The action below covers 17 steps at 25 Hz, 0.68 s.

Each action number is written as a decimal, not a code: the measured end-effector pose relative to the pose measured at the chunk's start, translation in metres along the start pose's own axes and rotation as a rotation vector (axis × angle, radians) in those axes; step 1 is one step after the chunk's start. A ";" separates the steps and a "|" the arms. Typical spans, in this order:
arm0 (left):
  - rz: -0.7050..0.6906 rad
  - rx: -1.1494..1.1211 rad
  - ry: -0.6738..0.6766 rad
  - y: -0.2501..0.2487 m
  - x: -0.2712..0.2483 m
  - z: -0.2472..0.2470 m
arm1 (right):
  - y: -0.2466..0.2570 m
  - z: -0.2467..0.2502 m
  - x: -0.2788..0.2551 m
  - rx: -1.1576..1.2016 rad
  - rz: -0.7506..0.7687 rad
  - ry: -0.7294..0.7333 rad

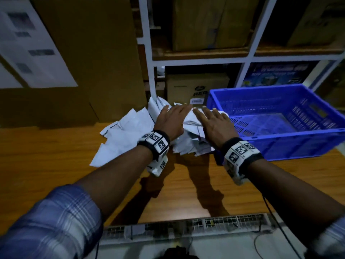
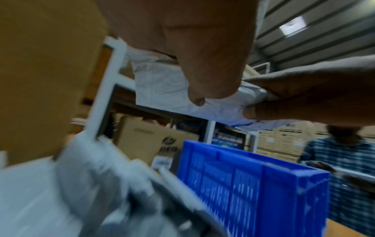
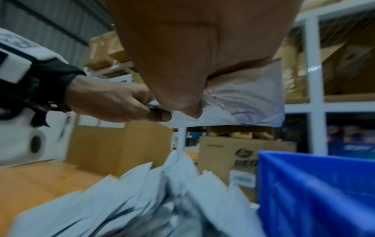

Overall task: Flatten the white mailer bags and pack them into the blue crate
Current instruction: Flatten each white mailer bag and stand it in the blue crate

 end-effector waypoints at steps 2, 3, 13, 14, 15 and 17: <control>-0.086 0.017 0.011 -0.020 0.033 0.013 | -0.028 0.011 0.008 0.003 -0.056 -0.001; -0.133 0.038 0.012 -0.034 0.050 0.017 | -0.046 0.017 0.008 0.009 -0.087 0.007; -0.442 0.026 0.104 -0.192 0.205 -0.038 | -0.245 -0.021 -0.008 0.144 -0.280 0.176; -0.454 0.019 0.113 -0.204 0.218 -0.048 | -0.264 -0.029 -0.008 0.163 -0.290 0.188; -0.470 0.014 0.127 -0.221 0.237 -0.060 | -0.288 -0.039 -0.007 0.179 -0.305 0.191; -0.499 0.003 0.159 -0.247 0.269 -0.082 | -0.328 -0.064 -0.001 0.244 -0.312 0.241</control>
Point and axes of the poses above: each hand's wrist, its own x-axis towards the middle knuckle, its own z-axis out of the back of the hand, y = z × x, the point moved 10 cm from there along x, towards the middle knuckle, and after that the axes turned 12 degrees about -x, right-handed, at the moved point
